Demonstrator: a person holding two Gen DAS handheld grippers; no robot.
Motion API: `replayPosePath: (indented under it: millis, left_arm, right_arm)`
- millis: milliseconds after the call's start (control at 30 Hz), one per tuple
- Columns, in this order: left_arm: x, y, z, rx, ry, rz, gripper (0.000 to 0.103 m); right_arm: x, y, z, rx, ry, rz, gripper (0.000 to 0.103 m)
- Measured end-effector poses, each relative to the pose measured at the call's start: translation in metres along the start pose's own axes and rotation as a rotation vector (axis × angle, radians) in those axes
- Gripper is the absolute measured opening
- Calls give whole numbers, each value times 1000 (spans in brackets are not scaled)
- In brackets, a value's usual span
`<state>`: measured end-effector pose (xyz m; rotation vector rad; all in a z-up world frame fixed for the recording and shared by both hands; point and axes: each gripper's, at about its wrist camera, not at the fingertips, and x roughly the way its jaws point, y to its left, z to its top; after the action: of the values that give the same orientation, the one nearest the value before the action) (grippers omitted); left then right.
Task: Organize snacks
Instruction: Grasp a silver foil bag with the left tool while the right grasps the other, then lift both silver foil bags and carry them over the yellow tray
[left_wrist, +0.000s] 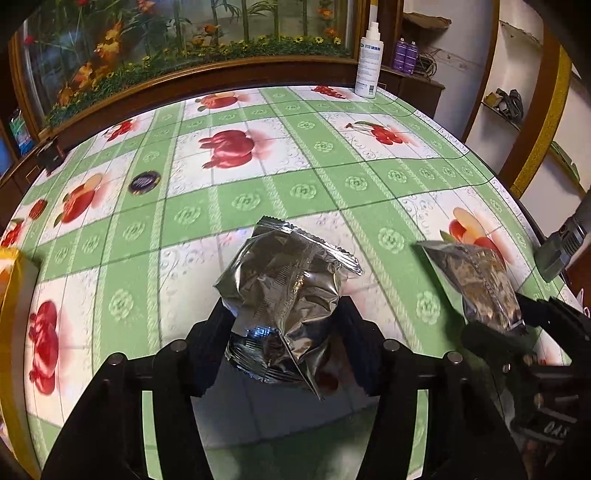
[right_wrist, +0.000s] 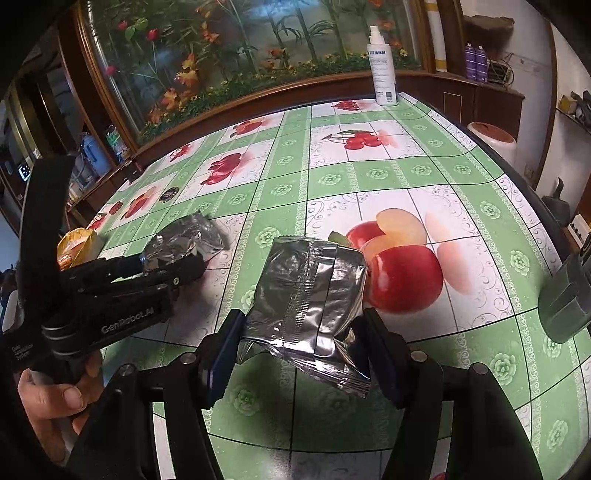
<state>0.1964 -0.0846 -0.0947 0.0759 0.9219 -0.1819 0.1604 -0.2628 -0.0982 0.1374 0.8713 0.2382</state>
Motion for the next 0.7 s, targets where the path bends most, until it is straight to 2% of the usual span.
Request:
replayPosePath:
  millis: [200, 500, 700]
  left_arm:
    - [-32, 25, -32, -91, -12, 42, 55]
    - [-85, 69, -83, -192, -52, 227, 55]
    - [-106, 92, -112, -237, -49, 284, 56]
  right_arm:
    - [-1, 8, -5, -11, 2, 46, 66]
    - [-5, 48, -22, -83, 35, 131, 66]
    - [-11, 88, -46, -138, 62, 196, 65]
